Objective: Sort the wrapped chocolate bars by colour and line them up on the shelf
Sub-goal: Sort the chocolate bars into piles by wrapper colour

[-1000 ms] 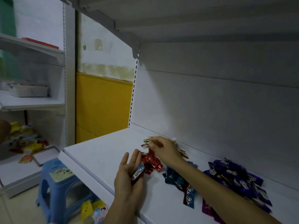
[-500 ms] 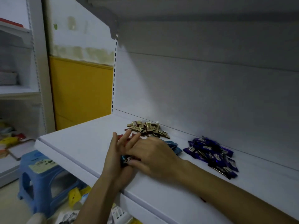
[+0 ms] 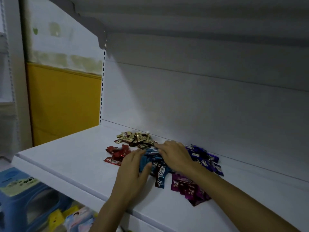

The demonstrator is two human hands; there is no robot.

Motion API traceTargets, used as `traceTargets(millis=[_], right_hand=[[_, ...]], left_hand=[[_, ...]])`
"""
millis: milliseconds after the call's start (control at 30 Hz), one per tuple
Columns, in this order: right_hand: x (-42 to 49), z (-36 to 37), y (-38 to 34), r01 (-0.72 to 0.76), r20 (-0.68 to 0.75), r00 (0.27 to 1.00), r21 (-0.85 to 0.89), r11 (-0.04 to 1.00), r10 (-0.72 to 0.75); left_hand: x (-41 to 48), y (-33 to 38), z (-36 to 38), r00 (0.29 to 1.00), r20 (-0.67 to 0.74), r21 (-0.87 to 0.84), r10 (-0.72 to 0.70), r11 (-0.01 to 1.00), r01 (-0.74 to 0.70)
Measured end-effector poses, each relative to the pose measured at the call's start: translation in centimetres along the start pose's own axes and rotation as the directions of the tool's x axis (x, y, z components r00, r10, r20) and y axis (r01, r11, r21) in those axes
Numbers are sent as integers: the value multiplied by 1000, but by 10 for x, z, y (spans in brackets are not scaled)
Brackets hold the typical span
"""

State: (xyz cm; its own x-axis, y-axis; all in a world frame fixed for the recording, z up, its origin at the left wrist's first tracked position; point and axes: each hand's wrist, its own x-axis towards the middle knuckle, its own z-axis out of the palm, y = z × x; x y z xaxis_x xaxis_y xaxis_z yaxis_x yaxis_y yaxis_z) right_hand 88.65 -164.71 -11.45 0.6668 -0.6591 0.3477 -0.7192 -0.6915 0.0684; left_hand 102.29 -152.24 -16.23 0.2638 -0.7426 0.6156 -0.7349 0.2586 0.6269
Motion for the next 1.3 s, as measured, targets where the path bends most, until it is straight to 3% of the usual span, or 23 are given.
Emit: traceTargets(millis=[67,133,267,367,533,700,833,967,1067,1233,1300], right_hand=[[-3,6,1,-40,198,980,207,978,-2],[-6,9,1,-124,289,957,352,928,18],[-7,7,1,-58,341,940,201,978,-14],[-3,4,0,-54,380,925,136,989,-2],[-13,-5,4,-94,254,967,252,963,28],[-61,-17,29,-158,169,982,500,851,83],[-104,-27,45,-176,34,977,678,714,209],[-151,-39,72,-169,-20,967,695,698,254],[-181,-37,90,-213,8,956,708,674,294],[-190,-25,100,-198,-46,941,730,655,336],[-188,-25,101,-174,-95,933,726,665,348]], left_hand=[[0,1,3,994,111,126,-2,992,-12],[-1,1,5,979,204,225,-3,973,-44],[-4,3,11,939,343,328,13,935,-133],[-4,3,11,935,355,373,25,913,-166],[-6,8,7,929,363,340,76,917,-209],[-9,37,14,947,221,145,235,952,-270],[-19,72,57,878,418,76,231,955,-287],[-18,90,94,786,616,265,50,927,-266],[-15,96,107,775,632,296,-6,926,-235],[-15,122,124,762,628,89,161,957,-276],[-13,128,129,788,599,192,143,929,-316]])
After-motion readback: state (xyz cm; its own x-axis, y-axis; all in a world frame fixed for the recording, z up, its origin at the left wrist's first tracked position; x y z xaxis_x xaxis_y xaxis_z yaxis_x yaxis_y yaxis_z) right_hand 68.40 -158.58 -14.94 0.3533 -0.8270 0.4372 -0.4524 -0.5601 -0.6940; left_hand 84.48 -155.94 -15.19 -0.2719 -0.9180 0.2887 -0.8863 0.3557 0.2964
